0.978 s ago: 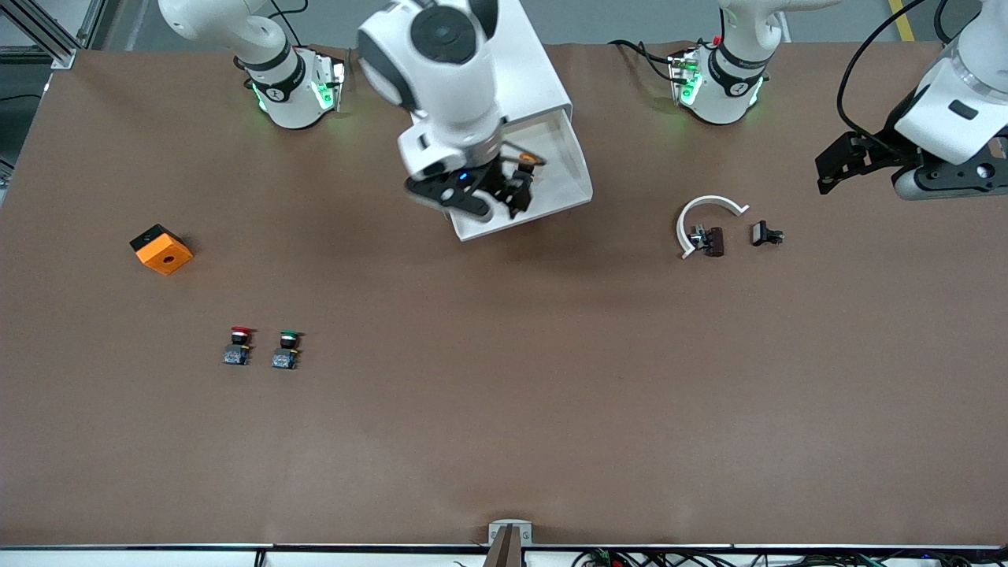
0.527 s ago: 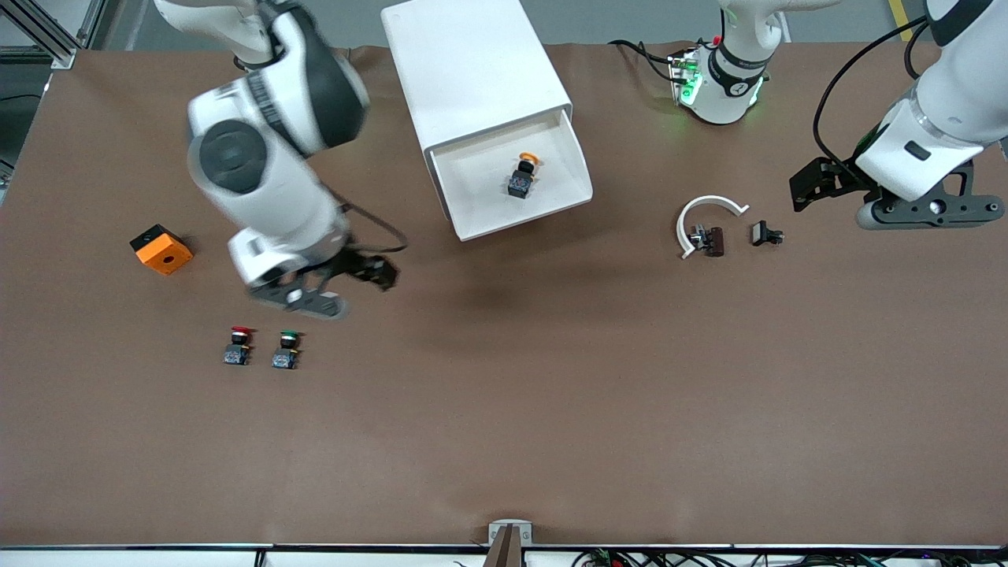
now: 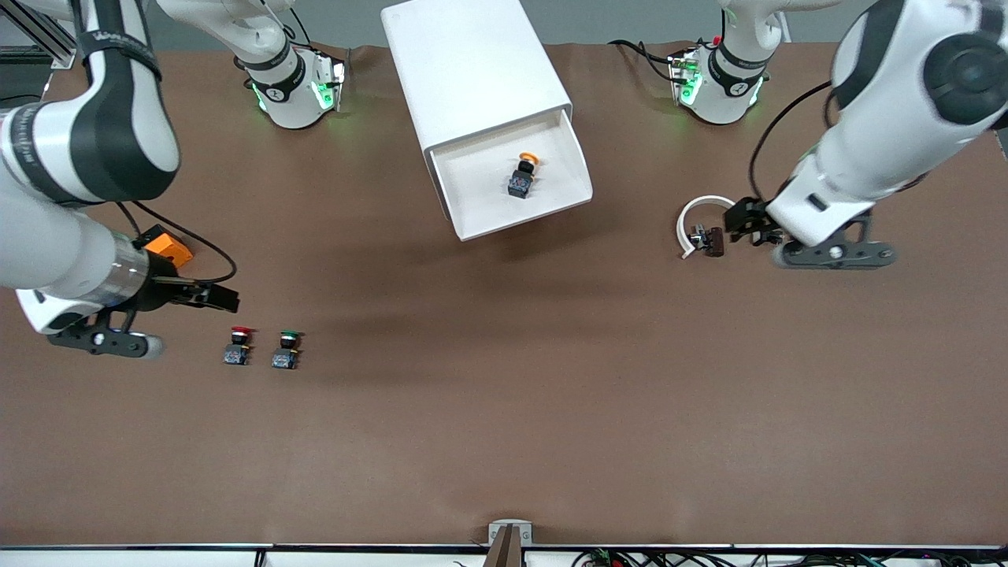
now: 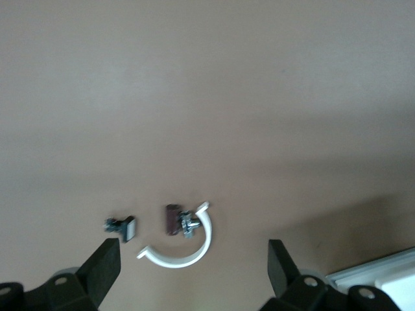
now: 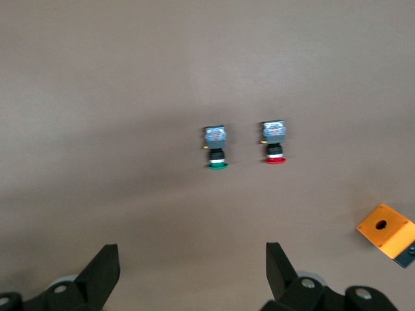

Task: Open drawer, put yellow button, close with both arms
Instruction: 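Withdraw the right gripper while the left gripper moves toward the drawer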

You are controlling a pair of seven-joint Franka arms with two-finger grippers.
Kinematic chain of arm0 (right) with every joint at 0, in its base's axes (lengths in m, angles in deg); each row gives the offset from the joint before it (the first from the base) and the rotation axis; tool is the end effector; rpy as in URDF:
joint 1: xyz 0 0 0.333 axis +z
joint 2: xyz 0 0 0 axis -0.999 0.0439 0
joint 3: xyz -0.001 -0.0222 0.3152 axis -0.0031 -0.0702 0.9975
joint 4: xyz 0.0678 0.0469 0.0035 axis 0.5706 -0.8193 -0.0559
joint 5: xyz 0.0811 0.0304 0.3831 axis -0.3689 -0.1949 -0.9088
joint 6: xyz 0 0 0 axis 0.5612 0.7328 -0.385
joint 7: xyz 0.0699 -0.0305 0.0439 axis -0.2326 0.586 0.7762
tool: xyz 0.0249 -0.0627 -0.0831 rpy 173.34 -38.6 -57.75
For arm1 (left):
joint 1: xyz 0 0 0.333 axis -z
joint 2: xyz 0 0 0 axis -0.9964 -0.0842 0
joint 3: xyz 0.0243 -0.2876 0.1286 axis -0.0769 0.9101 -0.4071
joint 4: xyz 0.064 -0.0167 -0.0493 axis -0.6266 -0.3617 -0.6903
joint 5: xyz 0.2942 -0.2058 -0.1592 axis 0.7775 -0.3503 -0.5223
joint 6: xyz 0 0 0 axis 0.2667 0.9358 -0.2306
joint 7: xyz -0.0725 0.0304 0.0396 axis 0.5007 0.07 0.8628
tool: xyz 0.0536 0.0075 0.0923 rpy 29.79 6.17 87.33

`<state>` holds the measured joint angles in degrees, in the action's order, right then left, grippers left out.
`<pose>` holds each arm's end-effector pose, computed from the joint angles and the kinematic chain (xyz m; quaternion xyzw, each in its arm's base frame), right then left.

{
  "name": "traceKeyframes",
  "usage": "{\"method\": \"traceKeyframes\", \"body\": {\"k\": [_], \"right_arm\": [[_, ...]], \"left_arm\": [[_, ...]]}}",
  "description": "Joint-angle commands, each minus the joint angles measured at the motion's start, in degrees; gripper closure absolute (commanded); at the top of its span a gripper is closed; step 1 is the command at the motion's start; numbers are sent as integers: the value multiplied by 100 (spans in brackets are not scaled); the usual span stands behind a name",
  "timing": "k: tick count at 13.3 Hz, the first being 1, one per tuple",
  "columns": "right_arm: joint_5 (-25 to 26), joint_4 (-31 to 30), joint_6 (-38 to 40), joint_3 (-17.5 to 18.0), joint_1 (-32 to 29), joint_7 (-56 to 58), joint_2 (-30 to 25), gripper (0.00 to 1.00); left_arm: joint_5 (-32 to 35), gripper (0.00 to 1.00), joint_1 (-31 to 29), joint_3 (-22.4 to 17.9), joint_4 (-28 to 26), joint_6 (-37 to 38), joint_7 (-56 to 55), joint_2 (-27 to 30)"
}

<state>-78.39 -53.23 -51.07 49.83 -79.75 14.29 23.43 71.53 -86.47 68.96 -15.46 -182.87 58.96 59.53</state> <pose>0.6488 0.0660 0.5064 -0.9944 0.0913 0.0522 0.0120 0.5613 -0.1763 0.5263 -0.9991 0.0233 0.0358 0.0074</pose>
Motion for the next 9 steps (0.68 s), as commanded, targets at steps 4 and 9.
{"method": "traceKeyframes", "body": {"k": [4,9], "right_arm": [[66,244,105,137,-474,23,-50,0],[382,244,105,154,-474,629,-32,0]], "left_arm": [[5,0,-28,473,-770,-1019,-455,-164],[23,0,-28,983,-1071,-1584,-1414,-506]]}}
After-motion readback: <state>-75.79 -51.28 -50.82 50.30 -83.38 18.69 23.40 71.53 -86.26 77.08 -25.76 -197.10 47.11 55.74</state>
